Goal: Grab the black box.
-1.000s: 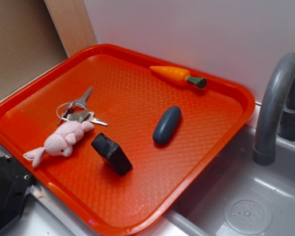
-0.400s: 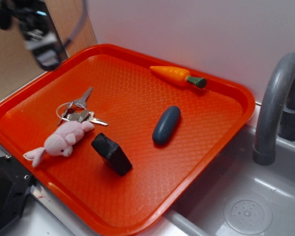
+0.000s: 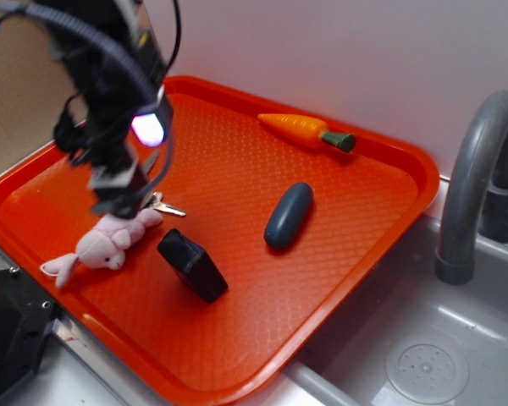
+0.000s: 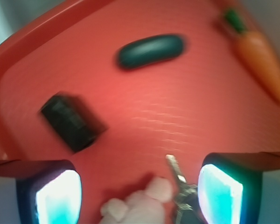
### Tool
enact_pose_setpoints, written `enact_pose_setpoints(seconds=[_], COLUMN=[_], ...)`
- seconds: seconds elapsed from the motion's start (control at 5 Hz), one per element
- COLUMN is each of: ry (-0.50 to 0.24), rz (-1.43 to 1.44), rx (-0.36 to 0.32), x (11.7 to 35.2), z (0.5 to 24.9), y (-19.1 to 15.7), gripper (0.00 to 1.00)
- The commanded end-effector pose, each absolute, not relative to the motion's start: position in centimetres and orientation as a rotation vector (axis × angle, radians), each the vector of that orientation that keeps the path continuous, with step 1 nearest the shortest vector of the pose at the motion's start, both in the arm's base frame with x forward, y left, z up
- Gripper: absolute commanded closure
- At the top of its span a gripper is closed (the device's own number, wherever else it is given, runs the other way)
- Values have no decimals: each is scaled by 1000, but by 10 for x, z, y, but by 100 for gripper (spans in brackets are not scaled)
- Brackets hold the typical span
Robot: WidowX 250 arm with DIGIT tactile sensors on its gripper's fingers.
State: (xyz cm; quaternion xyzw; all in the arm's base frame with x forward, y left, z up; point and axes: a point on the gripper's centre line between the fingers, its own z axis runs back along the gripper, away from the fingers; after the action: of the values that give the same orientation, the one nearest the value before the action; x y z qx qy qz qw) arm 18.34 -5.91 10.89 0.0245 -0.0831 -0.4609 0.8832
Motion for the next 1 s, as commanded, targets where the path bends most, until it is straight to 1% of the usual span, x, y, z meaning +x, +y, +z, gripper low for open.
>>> enact_pose_setpoints(seconds=[0.0, 0.2, 0.4, 0.6, 0.8], ry=[-175, -154, -205, -172, -166], rz=[-1478, -1514, -1483, -1418, -1387], rx=[4, 63, 119, 140, 121], x=[150, 150, 159, 167, 168], z=[93, 66, 59, 48, 50], y=[-89, -102, -115, -133, -130], gripper=[0, 0, 0, 100, 100])
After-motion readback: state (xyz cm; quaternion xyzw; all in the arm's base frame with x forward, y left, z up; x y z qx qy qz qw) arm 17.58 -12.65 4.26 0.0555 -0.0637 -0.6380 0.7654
